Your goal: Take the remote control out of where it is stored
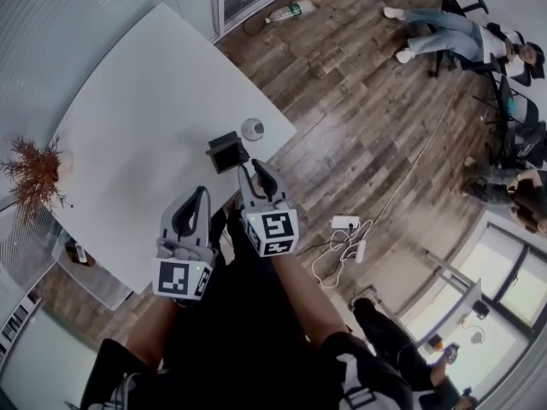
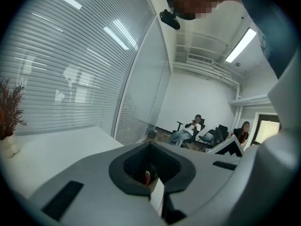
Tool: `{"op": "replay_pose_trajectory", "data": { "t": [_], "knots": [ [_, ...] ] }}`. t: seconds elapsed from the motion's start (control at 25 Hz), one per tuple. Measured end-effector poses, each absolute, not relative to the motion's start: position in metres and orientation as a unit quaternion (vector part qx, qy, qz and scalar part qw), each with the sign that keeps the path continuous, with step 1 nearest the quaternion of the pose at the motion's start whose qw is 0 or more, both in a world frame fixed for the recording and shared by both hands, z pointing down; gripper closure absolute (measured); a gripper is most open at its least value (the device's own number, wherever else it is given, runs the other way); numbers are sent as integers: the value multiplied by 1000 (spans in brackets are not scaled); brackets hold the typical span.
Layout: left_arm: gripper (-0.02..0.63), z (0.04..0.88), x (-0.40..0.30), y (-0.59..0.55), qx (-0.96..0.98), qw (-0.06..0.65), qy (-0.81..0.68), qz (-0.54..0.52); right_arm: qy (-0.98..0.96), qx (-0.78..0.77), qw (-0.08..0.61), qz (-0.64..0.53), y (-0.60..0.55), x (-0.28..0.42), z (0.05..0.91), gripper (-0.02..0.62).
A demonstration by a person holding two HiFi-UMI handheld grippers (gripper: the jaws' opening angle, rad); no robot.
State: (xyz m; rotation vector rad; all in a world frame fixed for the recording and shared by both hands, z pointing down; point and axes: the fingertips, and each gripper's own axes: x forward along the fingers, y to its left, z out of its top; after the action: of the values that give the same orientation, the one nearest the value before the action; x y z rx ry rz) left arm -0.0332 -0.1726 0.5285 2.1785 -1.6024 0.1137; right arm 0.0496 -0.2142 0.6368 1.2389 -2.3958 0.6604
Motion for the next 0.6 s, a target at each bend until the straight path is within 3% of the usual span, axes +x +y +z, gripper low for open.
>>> {"op": "replay_pose_trajectory", "data": {
  "t": [0.6],
  "knots": [
    [598, 535, -48, -186, 788, 221, -572, 50, -845, 438, 196, 235, -234, 36, 654, 505]
  ]
}}
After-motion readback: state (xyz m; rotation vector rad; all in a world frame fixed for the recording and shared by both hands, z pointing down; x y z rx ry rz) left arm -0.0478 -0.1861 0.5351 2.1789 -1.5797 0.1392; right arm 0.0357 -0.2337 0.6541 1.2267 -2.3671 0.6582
